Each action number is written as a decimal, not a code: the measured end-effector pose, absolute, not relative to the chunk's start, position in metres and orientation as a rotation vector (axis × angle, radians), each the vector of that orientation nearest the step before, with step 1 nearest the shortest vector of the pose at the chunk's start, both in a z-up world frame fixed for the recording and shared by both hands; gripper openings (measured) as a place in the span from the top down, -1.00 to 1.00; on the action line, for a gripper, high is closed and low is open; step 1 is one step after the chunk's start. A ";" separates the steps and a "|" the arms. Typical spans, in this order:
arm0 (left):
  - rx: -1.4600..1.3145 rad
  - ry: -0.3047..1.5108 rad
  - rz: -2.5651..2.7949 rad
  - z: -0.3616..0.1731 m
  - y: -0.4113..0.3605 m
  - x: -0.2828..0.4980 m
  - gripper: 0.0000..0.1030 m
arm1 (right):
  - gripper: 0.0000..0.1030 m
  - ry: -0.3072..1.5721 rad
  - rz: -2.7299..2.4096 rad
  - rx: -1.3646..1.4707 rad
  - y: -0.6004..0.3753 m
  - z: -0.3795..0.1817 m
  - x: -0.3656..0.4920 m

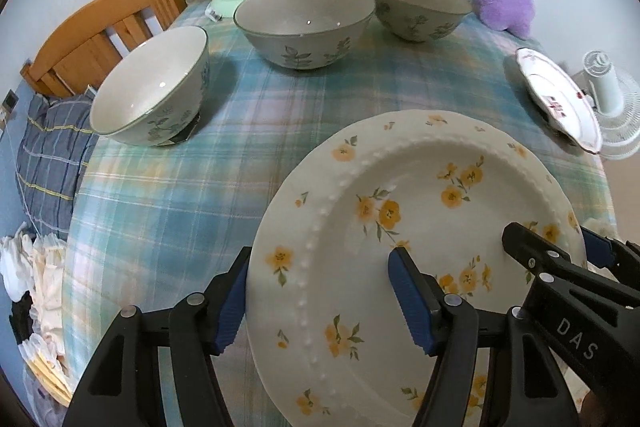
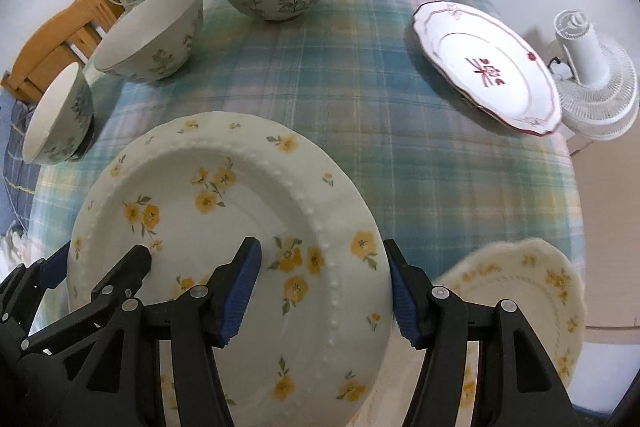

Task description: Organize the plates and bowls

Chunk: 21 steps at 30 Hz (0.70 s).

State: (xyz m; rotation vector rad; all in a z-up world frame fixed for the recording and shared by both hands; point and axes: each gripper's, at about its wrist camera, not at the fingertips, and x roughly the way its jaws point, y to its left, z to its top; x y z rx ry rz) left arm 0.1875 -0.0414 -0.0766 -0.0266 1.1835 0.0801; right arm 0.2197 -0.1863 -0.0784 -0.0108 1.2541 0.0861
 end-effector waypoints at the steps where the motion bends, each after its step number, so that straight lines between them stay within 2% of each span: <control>1: -0.028 1.180 0.076 -0.074 -0.042 0.184 -0.32 | -0.25 1.249 0.079 -0.011 -0.187 -0.074 0.216; 21: 0.016 1.112 -0.086 -0.034 -0.089 0.121 -0.31 | -0.25 1.127 -0.114 0.092 -0.235 -0.017 0.121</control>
